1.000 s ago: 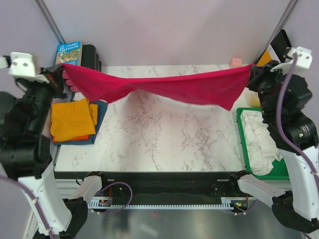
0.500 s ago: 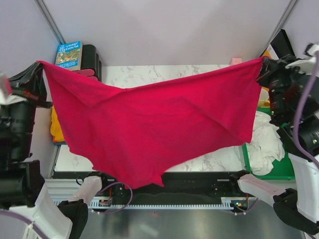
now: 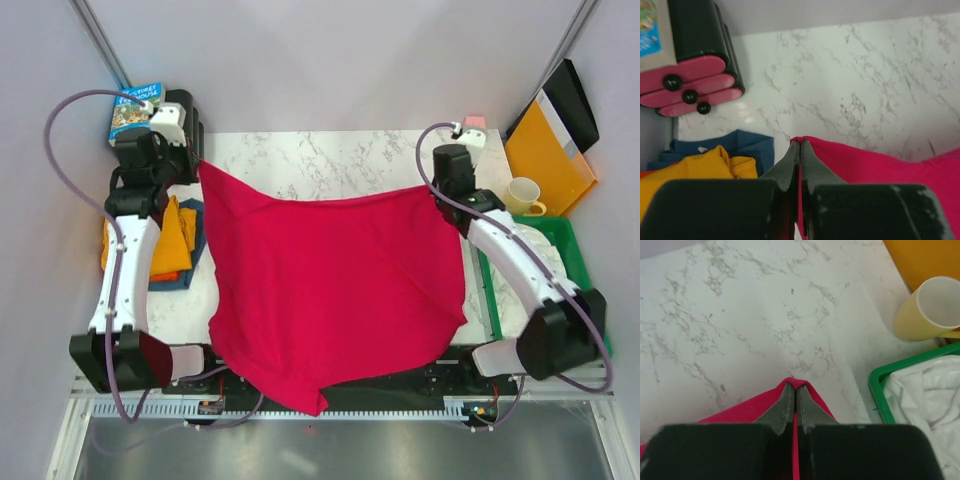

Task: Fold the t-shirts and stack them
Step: Flatten out the tshirt

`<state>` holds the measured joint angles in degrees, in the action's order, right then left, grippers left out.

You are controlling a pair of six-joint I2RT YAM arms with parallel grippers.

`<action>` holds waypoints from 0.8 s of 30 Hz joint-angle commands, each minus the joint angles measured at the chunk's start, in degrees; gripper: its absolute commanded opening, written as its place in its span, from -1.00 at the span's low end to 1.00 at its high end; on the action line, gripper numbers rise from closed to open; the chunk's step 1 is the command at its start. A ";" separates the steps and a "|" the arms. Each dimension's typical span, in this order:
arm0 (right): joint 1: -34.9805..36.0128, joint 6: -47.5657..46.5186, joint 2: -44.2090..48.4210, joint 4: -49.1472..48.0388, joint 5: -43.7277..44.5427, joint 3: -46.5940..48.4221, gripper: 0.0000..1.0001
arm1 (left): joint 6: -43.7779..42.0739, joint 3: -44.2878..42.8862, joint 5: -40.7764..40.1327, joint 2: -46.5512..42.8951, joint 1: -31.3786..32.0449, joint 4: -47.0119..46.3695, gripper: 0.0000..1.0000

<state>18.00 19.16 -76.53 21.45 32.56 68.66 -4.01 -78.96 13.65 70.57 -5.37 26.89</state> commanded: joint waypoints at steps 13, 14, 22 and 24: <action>-4.73 1.67 -32.88 -13.63 -2.76 15.97 -1.00 | -5.83 -11.38 -3.28 31.37 2.72 -18.64 -0.96; -5.16 2.02 -34.20 -13.80 -3.02 16.58 -1.00 | -6.01 -14.35 -4.15 32.95 2.99 -18.37 -0.96; -8.68 3.16 -42.02 -14.07 -3.99 22.03 -1.00 | -7.59 -32.98 -8.80 47.55 6.58 -15.74 -0.96; -9.38 3.52 -43.34 -13.55 -4.25 23.44 -1.00 | -8.29 -37.04 -9.78 50.45 7.12 -14.42 -0.96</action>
<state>10.37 21.28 -117.23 9.23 28.62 87.59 -8.69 -107.02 7.86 116.64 0.10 13.45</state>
